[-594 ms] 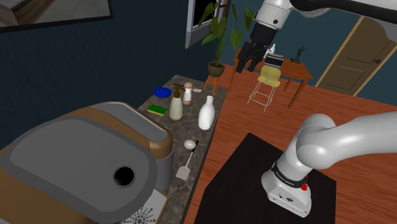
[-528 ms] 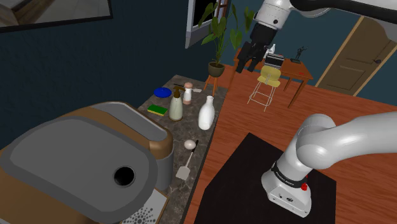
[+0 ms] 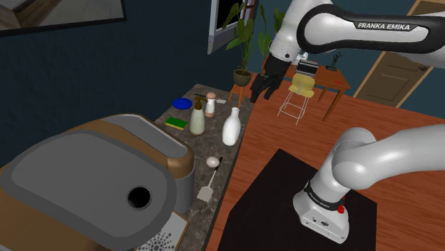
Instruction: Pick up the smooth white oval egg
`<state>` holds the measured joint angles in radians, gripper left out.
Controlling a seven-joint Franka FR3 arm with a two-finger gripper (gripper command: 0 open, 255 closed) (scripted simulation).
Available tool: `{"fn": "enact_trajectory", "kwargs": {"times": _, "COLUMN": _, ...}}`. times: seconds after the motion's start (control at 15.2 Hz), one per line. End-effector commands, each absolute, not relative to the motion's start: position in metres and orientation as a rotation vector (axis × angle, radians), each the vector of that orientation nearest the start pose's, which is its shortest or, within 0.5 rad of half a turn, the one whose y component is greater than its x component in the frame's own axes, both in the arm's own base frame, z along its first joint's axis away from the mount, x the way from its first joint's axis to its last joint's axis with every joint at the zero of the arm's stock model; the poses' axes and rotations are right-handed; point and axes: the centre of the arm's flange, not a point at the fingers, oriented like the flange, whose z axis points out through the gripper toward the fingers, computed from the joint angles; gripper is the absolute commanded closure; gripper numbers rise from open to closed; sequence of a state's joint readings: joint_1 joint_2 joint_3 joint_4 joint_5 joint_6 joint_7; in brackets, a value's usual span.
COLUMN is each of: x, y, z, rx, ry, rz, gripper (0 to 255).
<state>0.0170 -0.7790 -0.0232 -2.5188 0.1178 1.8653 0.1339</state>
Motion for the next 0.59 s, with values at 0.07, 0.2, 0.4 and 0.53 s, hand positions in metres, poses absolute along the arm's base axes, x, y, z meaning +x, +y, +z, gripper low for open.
{"fn": "enact_trajectory", "kwargs": {"times": 0.07, "x": 0.340, "y": 0.013, "z": 0.498, "rx": -2.995, "ry": 0.256, "rz": -0.193, "gripper": 0}}
{"fn": "enact_trajectory", "kwargs": {"times": 0.2, "x": 0.347, "y": 0.017, "z": 0.473, "rx": -3.000, "ry": 0.265, "rz": -0.203, "gripper": 0}}
{"fn": "enact_trajectory", "kwargs": {"times": 0.4, "x": 0.357, "y": 0.024, "z": 0.435, "rx": -3.007, "ry": 0.278, "rz": -0.217, "gripper": 0}}
{"fn": "enact_trajectory", "kwargs": {"times": 0.53, "x": 0.364, "y": 0.028, "z": 0.410, "rx": -3.012, "ry": 0.286, "rz": -0.227, "gripper": 0}}
